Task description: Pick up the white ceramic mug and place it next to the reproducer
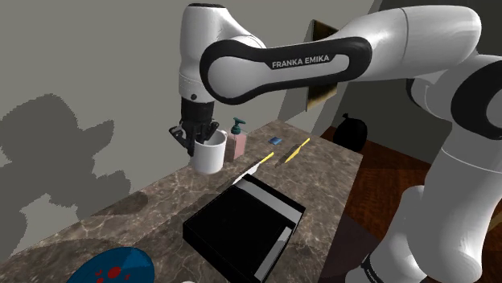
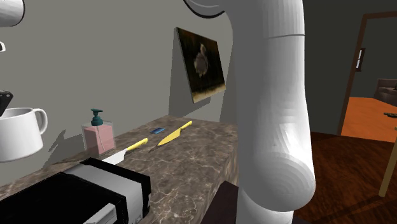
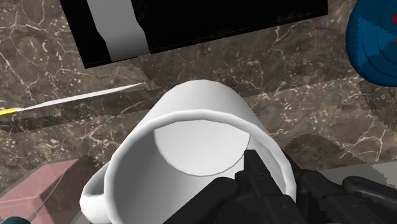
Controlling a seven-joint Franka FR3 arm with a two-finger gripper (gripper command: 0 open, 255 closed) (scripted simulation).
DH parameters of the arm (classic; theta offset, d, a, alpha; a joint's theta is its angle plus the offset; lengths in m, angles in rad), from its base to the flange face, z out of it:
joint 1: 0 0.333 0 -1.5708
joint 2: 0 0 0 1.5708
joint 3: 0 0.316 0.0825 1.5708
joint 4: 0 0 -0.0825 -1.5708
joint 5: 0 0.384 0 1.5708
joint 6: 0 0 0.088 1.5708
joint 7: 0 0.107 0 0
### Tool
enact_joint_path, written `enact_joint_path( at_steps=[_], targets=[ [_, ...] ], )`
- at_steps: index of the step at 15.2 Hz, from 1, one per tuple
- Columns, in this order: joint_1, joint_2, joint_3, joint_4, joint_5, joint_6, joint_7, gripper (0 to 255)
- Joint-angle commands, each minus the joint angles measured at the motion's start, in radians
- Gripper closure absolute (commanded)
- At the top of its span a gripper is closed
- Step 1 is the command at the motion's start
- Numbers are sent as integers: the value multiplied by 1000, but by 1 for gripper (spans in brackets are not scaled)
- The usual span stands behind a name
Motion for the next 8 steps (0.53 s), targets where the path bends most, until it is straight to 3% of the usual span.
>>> enact_joint_path(
  at_steps=[1, 8],
  targets=[
    [1, 5, 0, -20, -3, 26, 5, 255],
    [1, 24, -2, -91, -13, 114, 16, 255]
  ],
)
